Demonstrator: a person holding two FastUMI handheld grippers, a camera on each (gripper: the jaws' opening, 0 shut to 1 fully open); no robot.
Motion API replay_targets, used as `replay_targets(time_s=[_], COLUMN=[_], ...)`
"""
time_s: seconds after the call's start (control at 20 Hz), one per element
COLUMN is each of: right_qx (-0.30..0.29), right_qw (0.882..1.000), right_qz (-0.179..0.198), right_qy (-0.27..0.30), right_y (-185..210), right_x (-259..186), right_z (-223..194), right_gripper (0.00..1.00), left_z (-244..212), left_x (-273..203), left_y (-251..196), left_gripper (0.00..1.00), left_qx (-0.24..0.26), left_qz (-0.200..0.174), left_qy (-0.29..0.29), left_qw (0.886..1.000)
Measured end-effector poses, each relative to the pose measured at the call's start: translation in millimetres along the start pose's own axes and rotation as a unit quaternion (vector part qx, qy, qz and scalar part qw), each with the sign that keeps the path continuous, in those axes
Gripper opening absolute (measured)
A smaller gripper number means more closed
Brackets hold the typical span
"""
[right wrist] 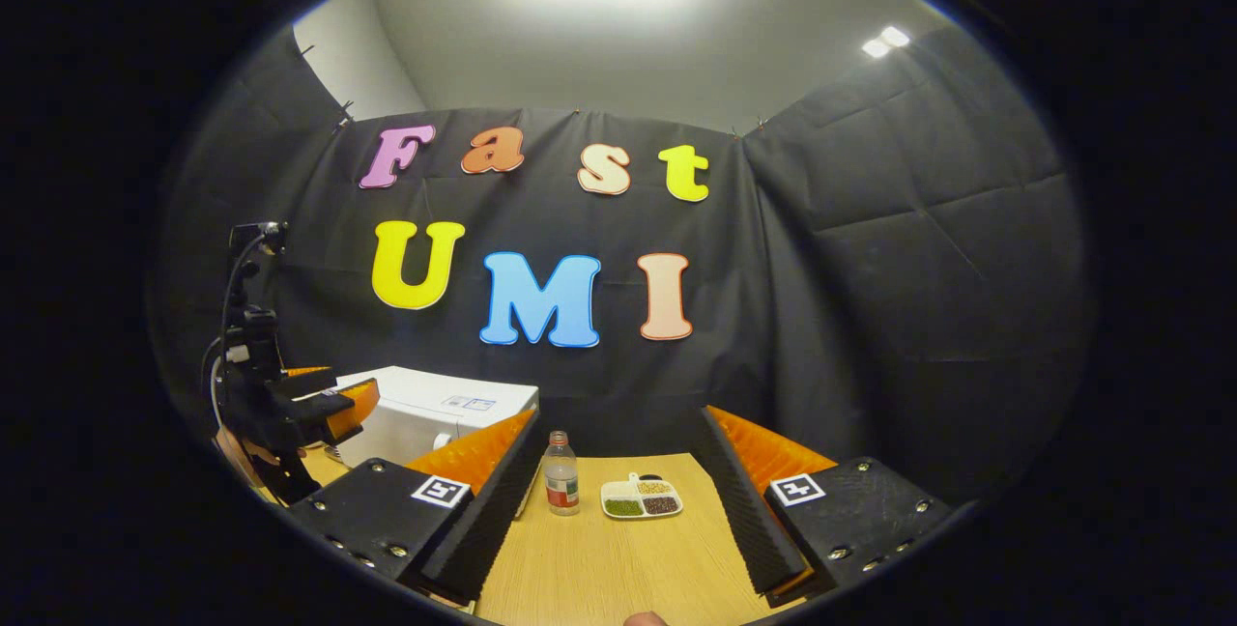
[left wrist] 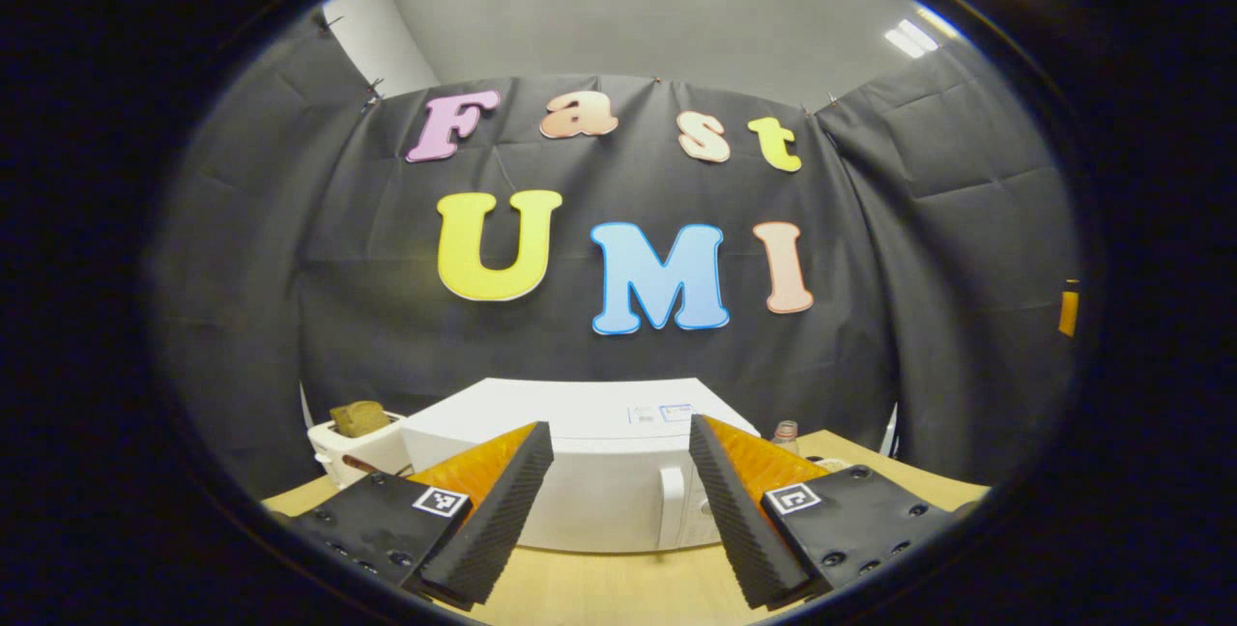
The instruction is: Open the microwave oven with the left hand, put the food in, and close the microwave oven.
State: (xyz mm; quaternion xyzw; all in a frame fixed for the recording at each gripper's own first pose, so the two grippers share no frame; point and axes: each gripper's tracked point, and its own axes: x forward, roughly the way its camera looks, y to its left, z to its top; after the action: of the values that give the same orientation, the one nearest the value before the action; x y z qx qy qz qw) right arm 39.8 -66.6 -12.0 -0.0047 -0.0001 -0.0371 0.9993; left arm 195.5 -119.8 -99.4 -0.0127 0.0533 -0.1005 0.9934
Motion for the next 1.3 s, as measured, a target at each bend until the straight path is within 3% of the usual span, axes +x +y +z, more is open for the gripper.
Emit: replay_targets(time_s=[0.4, 0.55, 0.85, 0.9, 1.05, 1.1, 1.15, 1.25, 1.3], right_qx=[-0.017, -0.019, -0.029, -0.029, -0.041, -0.044, -0.045, -0.038, -0.034], right_qw=[0.998, 0.997, 0.996, 0.996, 0.997, 0.997, 0.997, 0.997, 0.997], right_qz=[-0.056, -0.070, -0.078, -0.073, -0.067, -0.067, -0.064, -0.059, -0.056], right_qy=[0.018, 0.027, 0.042, 0.041, 0.028, 0.024, 0.022, 0.026, 0.028], right_y=[-7.2, -9.0, -9.6, -7.6, -5.9, -5.1, -3.9, -3.9, -4.1], right_x=[-2.5, -4.6, -7.4, -8.1, -13.8, -14.1, -13.3, -13.4, -13.4], right_z=[-5.8, -9.5, -10.8, -9.2, -2.0, -0.4, -1.4, -3.7, -3.6], right_gripper=[0.97, 0.97, 0.97, 0.97, 0.97, 0.97, 0.97, 0.97, 0.97], left_z=[-84.0, -116.2, -152.3, -157.4, -168.7, -170.4, -171.0, -169.1, -171.3], left_x=[58.3, 72.3, 100.0, 102.8, 109.3, 112.6, 112.3, 117.1, 115.3], left_y=[-34.9, -44.6, -54.9, -57.1, -60.7, -58.8, -59.3, -50.5, -50.9], left_gripper=[0.95, 0.98, 0.92, 0.86, 0.83, 0.65, 0.59, 0.55, 0.41], left_qx=[0.002, -0.003, -0.001, 0.000, 0.003, 0.000, -0.007, -0.011, -0.016], left_qz=[-0.053, -0.061, -0.065, -0.067, -0.069, -0.065, -0.064, -0.045, -0.044], left_qy=[0.068, 0.103, 0.137, 0.144, 0.161, 0.165, 0.169, 0.175, 0.182], left_qw=[0.996, 0.993, 0.988, 0.987, 0.985, 0.984, 0.983, 0.984, 0.982])
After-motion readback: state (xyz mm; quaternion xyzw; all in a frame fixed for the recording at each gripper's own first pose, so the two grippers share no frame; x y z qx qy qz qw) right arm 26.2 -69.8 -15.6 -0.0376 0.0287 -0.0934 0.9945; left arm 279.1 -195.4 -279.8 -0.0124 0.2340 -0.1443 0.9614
